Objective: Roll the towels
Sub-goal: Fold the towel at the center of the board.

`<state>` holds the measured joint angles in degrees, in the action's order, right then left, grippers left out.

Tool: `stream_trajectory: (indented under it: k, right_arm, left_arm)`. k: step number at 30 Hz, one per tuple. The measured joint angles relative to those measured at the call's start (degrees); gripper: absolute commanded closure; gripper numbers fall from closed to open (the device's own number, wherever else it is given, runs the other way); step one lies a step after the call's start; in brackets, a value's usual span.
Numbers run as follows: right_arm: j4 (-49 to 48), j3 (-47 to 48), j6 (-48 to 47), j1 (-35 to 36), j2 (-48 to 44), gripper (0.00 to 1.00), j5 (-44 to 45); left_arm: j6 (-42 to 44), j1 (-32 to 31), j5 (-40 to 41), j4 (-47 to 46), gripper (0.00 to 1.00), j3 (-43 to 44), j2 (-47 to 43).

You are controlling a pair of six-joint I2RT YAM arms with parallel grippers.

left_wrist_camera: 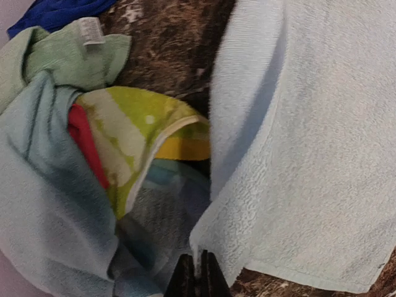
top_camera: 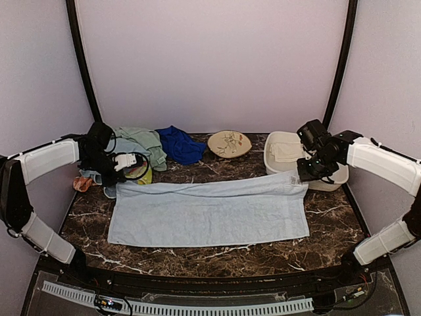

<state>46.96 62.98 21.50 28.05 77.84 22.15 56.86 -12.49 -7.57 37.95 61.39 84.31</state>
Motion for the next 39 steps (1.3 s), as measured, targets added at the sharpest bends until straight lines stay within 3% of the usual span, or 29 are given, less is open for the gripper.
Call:
stream_trajectory:
  k: [6, 21, 30, 39]
  right_arm:
    - [0.22, 0.00, -0.90, -1.38, 0.13, 1.00, 0.59]
    - [0.42, -3.10, -0.66, -3.21, 2.84, 1.00, 3.54]
    - [0.37, -5.79, 5.09, -3.17, 1.33, 1.00, 2.29]
    - [0.46, -13.38, 14.58, -2.82, -4.85, 1.00, -0.09]
  left_arm:
    - [-0.72, 2.82, 1.05, -7.58, 1.00, -2.73, -5.88]
    - [-1.14, 4.33, 8.76, -18.01, 1.00, -12.00, -7.54]
    - [-1.99, 4.48, 4.09, -13.18, 1.00, -12.79, -13.86]
    - [0.07, 4.17, -4.13, -0.94, 1.00, -15.32, -17.29]
